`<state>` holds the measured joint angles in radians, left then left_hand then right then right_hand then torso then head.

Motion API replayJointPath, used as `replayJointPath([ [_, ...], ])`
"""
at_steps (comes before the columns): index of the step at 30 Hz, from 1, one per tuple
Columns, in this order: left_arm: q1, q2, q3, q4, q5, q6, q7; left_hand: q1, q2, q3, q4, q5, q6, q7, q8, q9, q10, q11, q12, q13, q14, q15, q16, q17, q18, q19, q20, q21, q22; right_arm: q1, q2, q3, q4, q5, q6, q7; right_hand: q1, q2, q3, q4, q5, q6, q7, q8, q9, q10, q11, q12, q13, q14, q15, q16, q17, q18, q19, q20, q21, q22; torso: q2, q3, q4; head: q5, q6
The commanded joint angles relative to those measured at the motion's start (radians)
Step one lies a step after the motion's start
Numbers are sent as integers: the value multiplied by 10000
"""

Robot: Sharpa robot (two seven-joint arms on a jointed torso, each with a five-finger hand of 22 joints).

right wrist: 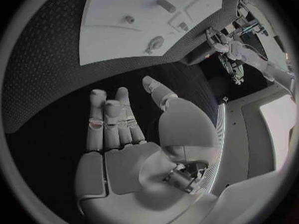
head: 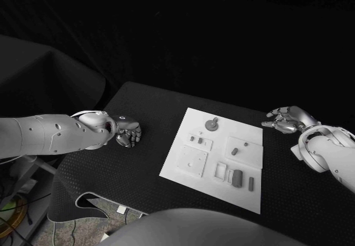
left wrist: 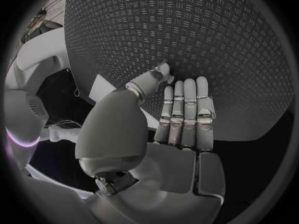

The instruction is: Assemble the parts on the task board

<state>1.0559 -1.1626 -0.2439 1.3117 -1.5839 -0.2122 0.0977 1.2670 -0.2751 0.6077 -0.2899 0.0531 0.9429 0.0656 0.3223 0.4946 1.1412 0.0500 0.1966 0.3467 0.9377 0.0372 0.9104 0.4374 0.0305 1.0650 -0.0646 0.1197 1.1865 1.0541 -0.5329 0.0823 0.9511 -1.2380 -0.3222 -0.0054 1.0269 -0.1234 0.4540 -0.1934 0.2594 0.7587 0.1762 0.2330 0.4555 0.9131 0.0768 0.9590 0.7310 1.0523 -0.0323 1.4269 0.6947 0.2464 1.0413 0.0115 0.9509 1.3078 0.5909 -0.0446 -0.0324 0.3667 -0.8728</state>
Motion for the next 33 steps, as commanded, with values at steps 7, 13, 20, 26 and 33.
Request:
replayJointPath([
  [7, -149, 214, 4, -160, -599, 23, 40, 124, 338, 143, -21, -46, 372, -71, 264, 95, 7, -65, 389, 193, -16, -99, 79, 97, 45, 73, -53, -53, 55, -2, -9, 3, 27, -79, 187, 76, -6, 74, -60, 21, -14, -82, 156, 60, -17, -65, 19, 56, -12, -85, 16, -49, -10, 154, 20, -74, -42, 107, 6, 12, -3, -43, 2],
  [13, -181, 248, 4, -209, -655, 75, 24, 102, 393, 137, -20, -46, 558, -84, 370, 135, 64, -98, 622, 301, -11, -108, 75, 162, 25, 70, -66, -68, 96, -3, -11, 3, 33, -79, 225, 76, -10, 79, -64, 21, -15, -82, 156, 61, -18, -64, 19, 59, -11, -85, 16, -50, -11, 154, 20, -73, -43, 108, 11, 14, 8, -100, 2],
  [20, -191, 283, 5, -263, -711, -167, -41, -156, 453, 49, 4, -48, 759, -9, 468, 182, 191, -79, 964, 457, 113, -154, 117, 271, 31, 162, -112, -46, 168, -3, -28, 3, 49, -79, 247, 78, -14, 84, -70, 19, -15, -82, 156, 62, -19, -64, 19, 63, -11, -86, 17, -50, -11, 154, 19, -71, -44, 108, 11, 23, 12, -120, 2],
  [26, -191, 360, 6, -291, -710, -378, -68, -596, 438, -28, 81, -47, 753, 58, 445, 176, 45, 13, 934, 417, 217, -197, 129, 329, 36, 266, -152, -12, 222, -3, -46, 3, 52, -79, 263, 74, -19, 86, -75, 18, -15, -82, 156, 62, -19, -63, 19, 66, -10, -87, 17, -51, -12, 154, 18, -70, -45, 109, 17, 30, 1, -137, 2],
  [33, -192, 418, 8, -320, -707, -628, -146, -897, 412, 30, 180, -46, 805, 143, 453, 184, 184, 109, 858, 318, 352, -254, 144, 400, 56, 390, -209, 24, 287, -3, -61, 3, 54, -79, 286, 77, -25, 89, -80, 18, -15, -83, 156, 62, -20, -63, 19, 70, -9, -89, 17, -51, -13, 154, 16, -69, -47, 110, 21, 36, -2, -183, 2],
])
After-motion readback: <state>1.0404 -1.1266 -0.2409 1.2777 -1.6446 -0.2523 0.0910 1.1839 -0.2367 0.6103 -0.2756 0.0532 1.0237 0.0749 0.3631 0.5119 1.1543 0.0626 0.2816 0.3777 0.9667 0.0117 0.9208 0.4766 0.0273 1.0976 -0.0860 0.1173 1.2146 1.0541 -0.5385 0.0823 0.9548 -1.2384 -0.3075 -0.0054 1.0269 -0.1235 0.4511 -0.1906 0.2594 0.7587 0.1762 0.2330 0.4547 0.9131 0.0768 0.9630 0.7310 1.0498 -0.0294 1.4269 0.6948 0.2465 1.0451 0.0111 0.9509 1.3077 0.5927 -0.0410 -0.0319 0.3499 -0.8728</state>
